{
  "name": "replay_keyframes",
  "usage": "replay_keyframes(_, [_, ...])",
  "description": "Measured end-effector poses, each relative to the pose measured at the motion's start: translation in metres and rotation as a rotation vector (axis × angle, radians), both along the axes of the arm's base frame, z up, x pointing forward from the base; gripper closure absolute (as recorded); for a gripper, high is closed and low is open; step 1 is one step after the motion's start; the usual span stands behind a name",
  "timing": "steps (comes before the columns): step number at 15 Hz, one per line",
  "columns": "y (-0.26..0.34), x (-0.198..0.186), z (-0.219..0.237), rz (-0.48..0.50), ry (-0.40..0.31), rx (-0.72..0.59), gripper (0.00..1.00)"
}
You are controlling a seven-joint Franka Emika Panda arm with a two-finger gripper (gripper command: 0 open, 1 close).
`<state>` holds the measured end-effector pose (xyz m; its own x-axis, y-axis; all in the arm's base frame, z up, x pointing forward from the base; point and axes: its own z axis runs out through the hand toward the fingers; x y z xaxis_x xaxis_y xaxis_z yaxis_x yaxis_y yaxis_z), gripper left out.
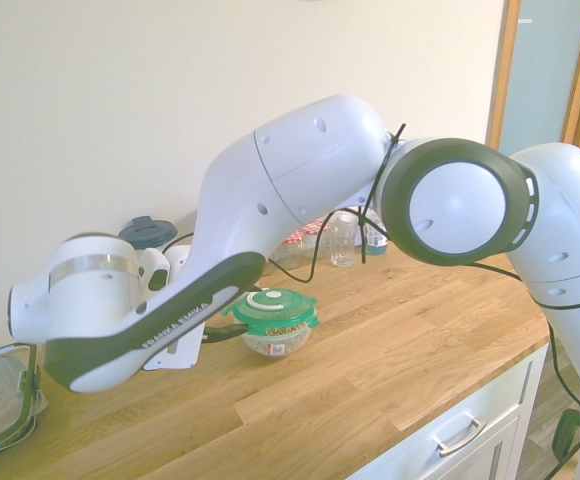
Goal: Cover the lid of food container
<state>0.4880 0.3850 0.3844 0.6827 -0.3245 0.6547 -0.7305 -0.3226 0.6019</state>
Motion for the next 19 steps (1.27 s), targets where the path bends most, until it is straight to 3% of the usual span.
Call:
replay_keyframes(4, [0.007, -0.015, 0.072, 0.028, 0.018, 0.250, 0.00])
replay_keyframes(10, [-0.114, 0.000, 0.161, 0.064, -0.018, 0.670, 0.00])
replay_keyframes(16, [-0.227, -0.019, 0.174, 0.128, -0.108, 1.047, 0.00])
replay_keyframes(19, [-0.292, -0.045, 0.155, 0.132, -0.129, 1.067, 0.00])
